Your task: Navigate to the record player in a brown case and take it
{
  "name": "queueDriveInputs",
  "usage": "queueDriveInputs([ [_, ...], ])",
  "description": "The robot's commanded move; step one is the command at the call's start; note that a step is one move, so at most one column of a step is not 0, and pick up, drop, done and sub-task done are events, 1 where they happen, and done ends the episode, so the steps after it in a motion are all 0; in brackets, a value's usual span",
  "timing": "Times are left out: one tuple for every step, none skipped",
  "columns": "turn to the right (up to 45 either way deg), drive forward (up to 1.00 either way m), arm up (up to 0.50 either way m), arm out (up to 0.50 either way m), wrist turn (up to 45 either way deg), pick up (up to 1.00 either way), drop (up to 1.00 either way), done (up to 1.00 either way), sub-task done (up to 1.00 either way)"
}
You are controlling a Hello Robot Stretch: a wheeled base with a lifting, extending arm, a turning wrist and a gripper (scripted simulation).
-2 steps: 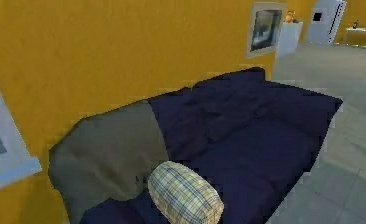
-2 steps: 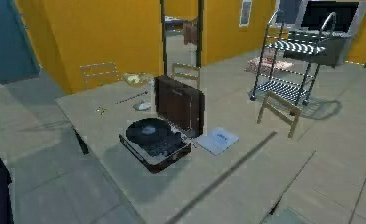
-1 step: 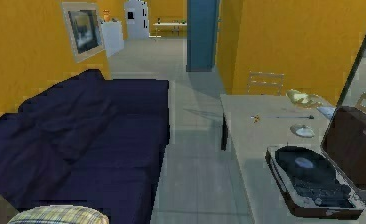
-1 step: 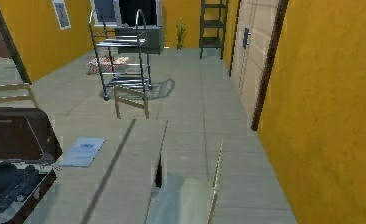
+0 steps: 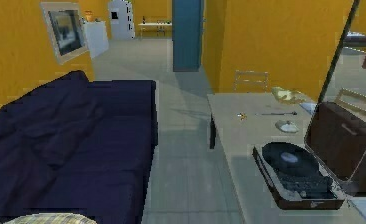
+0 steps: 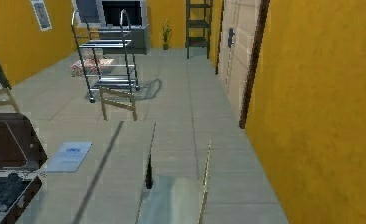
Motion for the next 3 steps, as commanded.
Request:
queueDriveInputs([
  [0.0, 0.80, 0.00, 0.00, 0.0, 0.00, 0.00, 0.00, 0.00],
  [0.0, 0.00, 0.50, 0.00, 0.0, 0.00, 0.00, 0.00, 0.00],
  [0.0, 0.00, 0.28, 0.00, 0.0, 0.00, 0.00, 0.00, 0.00],
])
